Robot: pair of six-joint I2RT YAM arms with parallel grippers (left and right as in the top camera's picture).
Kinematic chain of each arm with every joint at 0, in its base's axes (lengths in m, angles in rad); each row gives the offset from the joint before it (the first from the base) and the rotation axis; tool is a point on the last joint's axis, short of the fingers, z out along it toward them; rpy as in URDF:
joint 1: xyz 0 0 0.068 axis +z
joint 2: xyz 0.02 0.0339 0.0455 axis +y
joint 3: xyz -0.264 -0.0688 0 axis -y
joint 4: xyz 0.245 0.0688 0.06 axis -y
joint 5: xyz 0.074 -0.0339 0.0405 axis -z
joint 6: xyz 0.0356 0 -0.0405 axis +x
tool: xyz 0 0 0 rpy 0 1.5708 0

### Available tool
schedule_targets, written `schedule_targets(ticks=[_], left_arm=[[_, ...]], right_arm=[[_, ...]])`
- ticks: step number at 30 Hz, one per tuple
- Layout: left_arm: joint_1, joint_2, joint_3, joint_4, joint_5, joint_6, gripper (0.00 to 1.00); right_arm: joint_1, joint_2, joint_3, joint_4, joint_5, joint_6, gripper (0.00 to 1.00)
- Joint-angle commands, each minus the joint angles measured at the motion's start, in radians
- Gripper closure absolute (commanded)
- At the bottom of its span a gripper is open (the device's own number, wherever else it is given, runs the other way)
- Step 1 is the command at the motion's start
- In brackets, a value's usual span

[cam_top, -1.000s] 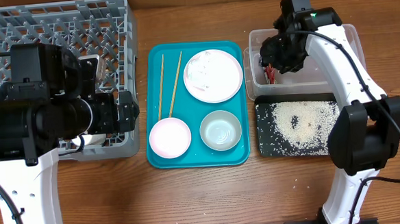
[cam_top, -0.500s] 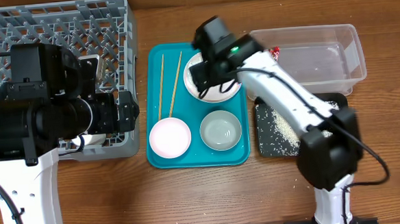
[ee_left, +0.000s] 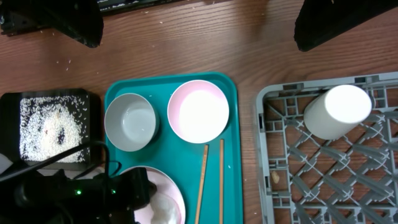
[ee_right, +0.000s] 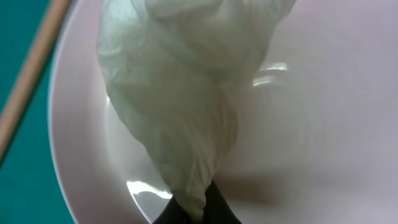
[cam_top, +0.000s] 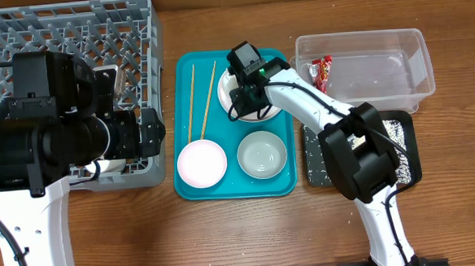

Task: Sort waste into correct bins and load items into the dishwasher
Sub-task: 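Pick the white tissue off the plate and drop it in the clear bin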

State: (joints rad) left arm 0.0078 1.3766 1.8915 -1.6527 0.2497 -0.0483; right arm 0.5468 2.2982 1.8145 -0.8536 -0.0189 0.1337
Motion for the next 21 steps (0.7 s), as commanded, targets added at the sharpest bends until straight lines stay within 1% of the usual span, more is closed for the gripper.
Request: schedule_targets(ticks=[1, 4, 6, 9, 12, 14, 15, 19, 20, 21], left_arm=[[-0.002, -0.002, 0.015, 0.004, -0.002, 0.016, 0.00], [-0.002, -0.002, 0.015, 0.004, -0.002, 0.016, 0.00], [-0.002, -0.002, 0.015, 0.004, -0.002, 0.016, 0.00], [-0.002, -0.002, 0.015, 0.004, -0.002, 0.016, 0.00], [-0.002, -0.002, 0.015, 0.004, -0.002, 0.016, 0.00], [-0.002, -0.002, 0.015, 0.004, -0.002, 0.016, 0.00], [-0.002, -0.002, 0.015, 0.004, -0.002, 0.016, 0.00], [-0.002, -0.002, 0.015, 0.004, -0.002, 0.016, 0.00], [-0.002, -0.002, 0.015, 0.004, -0.002, 0.016, 0.00], [-0.002, -0.002, 0.015, 0.004, -0.002, 0.016, 0.00]], right_arm=[[-0.019, -0.080, 0.095, -0.069, -0.002, 0.031, 0.96], [-0.044, -0.165, 0.162, -0.189, -0.002, 0.058, 0.96], [-0.071, -0.226, 0.197, -0.269, -0.001, 0.106, 0.96], [-0.121, -0.304, 0.203, -0.338, 0.000, 0.152, 0.96], [-0.192, -0.346, 0.203, -0.399, -0.001, 0.163, 0.96], [-0.278, -0.349, 0.201, -0.452, 0.000, 0.163, 0.96], [-0.335, -0.339, 0.186, -0.466, 0.003, 0.163, 0.96], [-0.432, -0.315, 0.112, -0.428, 0.001, 0.163, 0.96], [-0.451, -0.306, 0.092, -0.417, -0.004, 0.163, 0.93], [-0.465, -0.295, 0.076, -0.410, -0.019, 0.163, 0.87]])
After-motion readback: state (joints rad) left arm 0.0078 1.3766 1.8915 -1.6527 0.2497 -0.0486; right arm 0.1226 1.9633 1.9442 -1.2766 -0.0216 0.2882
